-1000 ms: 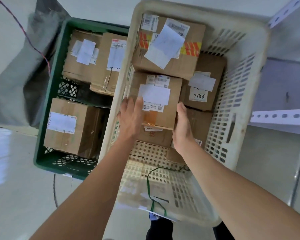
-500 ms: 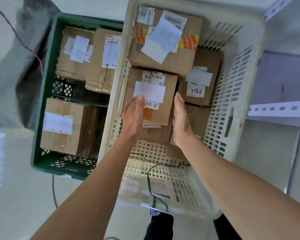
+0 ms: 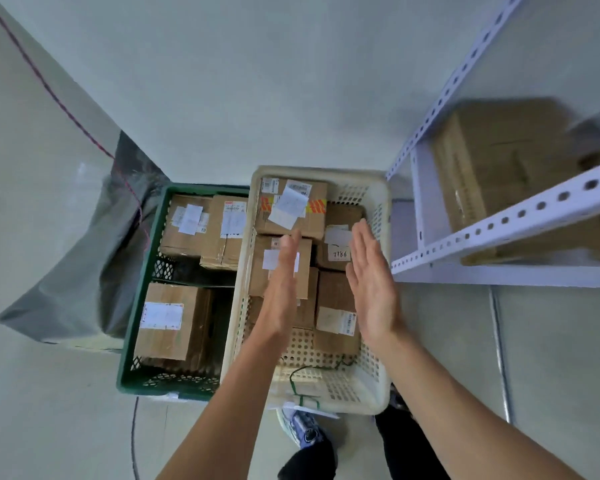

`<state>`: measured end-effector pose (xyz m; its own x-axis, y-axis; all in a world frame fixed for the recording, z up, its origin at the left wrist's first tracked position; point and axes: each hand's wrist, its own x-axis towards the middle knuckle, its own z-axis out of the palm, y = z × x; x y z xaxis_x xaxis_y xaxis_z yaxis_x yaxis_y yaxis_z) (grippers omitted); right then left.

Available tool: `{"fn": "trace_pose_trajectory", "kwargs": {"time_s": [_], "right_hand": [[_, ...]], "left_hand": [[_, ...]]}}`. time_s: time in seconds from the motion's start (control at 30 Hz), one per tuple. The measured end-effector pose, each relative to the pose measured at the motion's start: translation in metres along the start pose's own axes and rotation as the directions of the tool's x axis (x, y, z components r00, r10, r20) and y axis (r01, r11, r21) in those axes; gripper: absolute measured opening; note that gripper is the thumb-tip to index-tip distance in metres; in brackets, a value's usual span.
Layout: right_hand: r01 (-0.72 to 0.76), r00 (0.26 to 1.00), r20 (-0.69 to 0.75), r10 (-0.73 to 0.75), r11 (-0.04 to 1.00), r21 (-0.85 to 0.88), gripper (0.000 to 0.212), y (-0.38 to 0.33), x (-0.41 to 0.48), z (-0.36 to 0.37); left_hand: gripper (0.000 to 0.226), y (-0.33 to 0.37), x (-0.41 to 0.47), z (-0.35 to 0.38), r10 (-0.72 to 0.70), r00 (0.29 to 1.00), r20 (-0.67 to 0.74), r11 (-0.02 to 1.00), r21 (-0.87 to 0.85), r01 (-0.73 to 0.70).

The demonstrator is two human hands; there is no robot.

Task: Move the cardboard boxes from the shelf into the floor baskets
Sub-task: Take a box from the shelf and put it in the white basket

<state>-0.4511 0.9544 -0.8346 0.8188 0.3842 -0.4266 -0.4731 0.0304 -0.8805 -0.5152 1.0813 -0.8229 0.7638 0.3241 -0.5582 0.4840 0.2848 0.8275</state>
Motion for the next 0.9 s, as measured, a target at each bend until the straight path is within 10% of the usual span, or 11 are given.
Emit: {"fn": "trace_pose_trajectory", "kwargs": {"time_s": [0.9], "right_hand": [[0.308,0.942,-0.145,-0.303,0.951,0.017,0.085,-0.249,-0.349,-0.334]], "left_hand": [[0.073,0.110,-0.322,0.393,0.223,0.954,0.199,0.974,-0.003,-0.227]]}}
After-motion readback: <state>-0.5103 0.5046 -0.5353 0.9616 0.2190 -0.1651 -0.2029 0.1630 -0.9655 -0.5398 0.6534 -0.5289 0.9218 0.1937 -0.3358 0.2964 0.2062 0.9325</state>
